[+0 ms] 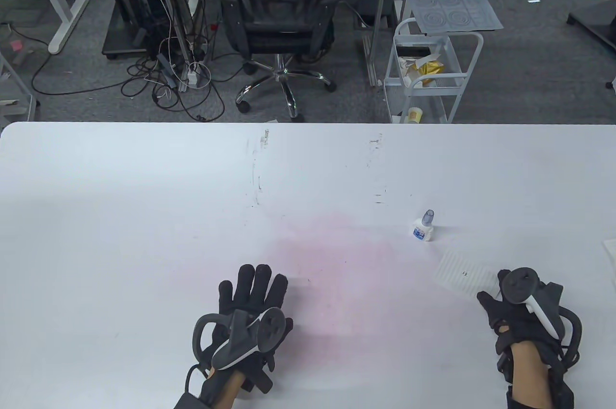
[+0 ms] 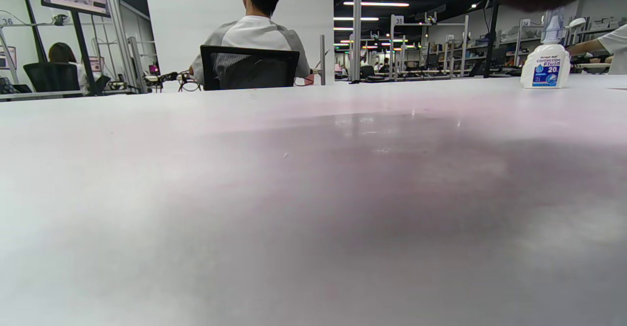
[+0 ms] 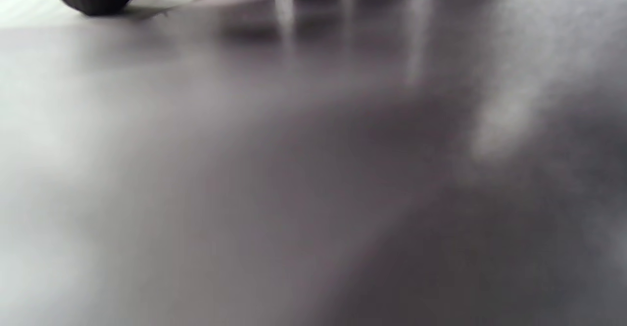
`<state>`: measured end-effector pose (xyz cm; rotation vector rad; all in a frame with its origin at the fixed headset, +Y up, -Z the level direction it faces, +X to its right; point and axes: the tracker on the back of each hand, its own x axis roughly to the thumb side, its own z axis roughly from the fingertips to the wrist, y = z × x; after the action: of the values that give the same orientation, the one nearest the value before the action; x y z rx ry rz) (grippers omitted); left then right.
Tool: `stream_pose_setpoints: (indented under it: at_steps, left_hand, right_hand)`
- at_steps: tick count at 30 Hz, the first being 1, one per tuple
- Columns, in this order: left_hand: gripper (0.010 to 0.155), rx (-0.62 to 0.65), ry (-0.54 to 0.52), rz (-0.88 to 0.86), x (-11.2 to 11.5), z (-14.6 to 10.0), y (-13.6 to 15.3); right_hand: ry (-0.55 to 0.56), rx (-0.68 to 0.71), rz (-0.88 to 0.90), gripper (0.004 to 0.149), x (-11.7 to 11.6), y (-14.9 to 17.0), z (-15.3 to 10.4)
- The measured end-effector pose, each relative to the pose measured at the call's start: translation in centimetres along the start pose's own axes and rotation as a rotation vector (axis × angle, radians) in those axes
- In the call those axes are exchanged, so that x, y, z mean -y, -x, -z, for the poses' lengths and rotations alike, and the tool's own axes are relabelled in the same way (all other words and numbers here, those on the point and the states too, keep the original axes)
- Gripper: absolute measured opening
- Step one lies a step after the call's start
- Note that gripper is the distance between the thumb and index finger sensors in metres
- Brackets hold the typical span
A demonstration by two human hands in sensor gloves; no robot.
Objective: Brush correction fluid to cover black text
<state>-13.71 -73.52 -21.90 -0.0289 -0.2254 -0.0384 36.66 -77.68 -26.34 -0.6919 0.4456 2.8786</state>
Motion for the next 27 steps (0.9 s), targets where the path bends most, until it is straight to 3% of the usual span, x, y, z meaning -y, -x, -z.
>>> stream_pose_setpoints:
  at_steps: [15, 27]
  left_hand:
    - [0.079, -0.002, 0.008, 0.001, 0.01, -0.01, -0.02]
    - [0.079, -0.002, 0.021, 0.002, 0.01, -0.02, -0.02]
  right_hand:
    - [0.079, 0.004, 0.092, 0.069, 0.42, -0.09, -0.07]
    - [0.092, 0.035, 0.166, 0.055, 0.41, 0.11, 0.10]
